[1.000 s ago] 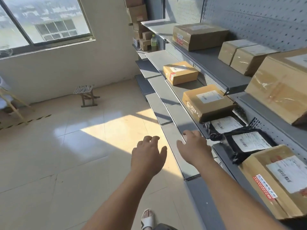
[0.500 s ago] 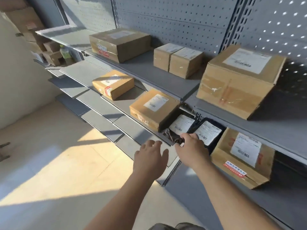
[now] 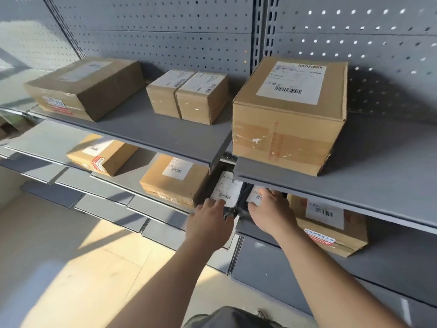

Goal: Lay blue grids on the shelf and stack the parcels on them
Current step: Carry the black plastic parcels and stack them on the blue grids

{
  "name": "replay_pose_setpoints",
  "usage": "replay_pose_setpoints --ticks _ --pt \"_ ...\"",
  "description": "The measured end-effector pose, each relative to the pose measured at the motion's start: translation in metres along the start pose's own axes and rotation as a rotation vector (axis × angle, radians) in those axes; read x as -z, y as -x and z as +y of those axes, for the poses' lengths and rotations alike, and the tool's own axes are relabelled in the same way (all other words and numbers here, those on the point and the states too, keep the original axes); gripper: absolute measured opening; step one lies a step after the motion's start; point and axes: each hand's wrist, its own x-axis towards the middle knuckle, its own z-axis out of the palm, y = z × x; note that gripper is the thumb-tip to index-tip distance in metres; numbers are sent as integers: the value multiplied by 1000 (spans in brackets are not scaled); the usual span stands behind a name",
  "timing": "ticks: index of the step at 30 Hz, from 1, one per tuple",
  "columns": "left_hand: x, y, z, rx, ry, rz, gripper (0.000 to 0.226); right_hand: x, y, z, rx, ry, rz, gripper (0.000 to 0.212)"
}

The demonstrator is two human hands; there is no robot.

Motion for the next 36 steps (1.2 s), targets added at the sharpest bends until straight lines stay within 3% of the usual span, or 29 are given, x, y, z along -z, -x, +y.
replay_pose_setpoints --ticks 15,26,36 --pt "-18 -114 -30 -256 -83 -218 51 -53 -49 -27 -309 -23 192 39" --pt "-54 -159 -40 -276 -42 -167 58 -91 -97 -20 -352 104 252 67" --pt "-102 -196 -28 -196 -54 -125 70 -107 -140 -3 -421 159 306 79"
